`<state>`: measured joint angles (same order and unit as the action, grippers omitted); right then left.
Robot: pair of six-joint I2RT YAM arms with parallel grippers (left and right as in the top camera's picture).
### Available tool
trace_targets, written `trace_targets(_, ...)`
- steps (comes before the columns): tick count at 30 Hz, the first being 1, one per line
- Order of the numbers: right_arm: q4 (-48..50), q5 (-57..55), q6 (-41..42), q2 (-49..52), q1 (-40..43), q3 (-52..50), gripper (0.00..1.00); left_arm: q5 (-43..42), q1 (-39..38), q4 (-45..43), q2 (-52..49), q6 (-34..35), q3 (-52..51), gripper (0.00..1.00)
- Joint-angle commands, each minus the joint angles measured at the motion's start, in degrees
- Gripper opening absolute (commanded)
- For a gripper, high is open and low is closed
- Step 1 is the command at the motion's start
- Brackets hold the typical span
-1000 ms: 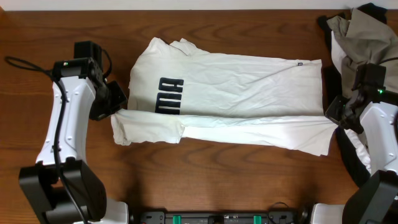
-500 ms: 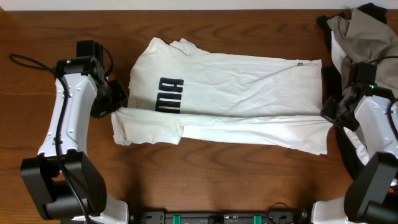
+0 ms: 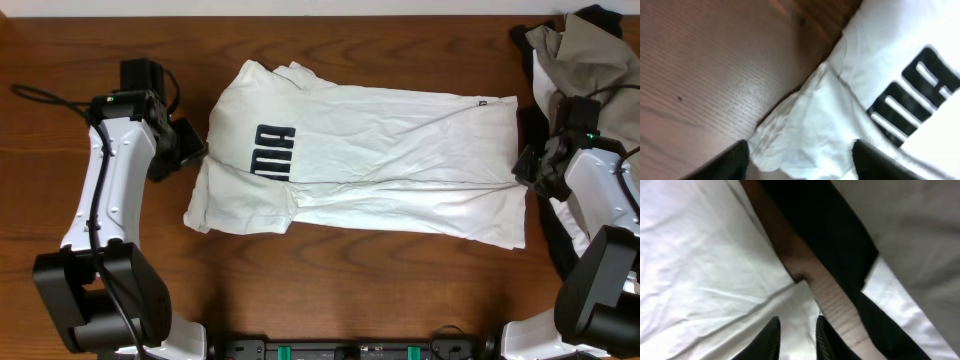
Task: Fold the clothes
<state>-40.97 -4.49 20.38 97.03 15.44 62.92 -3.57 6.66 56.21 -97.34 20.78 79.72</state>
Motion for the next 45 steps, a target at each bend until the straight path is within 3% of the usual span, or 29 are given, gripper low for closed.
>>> trace_targets(1, 0.7, 3.7, 0.1, -0.2, -0.5, 0.8, 0.26, 1.0, 0.3, -0.4, 0.0, 0.3, 0.0, 0.78)
trace_targets(11, -1.4, 10.4, -7.7, -9.0, -0.6, 0.9, 0.25, -1.6, 0.3, 4.7, 8.1, -2.1, 0.1, 0.79)
trace_targets(17, -8.2, 9.3, -10.4, -11.9, -1.8, 0.2, 0.17, -1.8, -0.5, 11.0, 9.3, -2.0, -1.1, 0.79)
trace_targets(24, -4.7, 6.4, -9.0, -8.4, -2.0, -5.9, 0.13, -2.9, -4.7, 8.6, 9.2, -2.1, -9.2, 0.78)
trace_targets(34, 7.7, 5.8, -8.6, -7.8, -2.0, -15.5, 0.16, -5.3, -7.8, -2.0, 9.2, -2.0, -21.2, 0.76)
trace_targets(45, 9.2, 5.8, -8.6, -7.8, -2.0, -17.4, 0.16, -7.3, -7.8, -8.2, 9.2, -2.0, -28.0, 0.77)
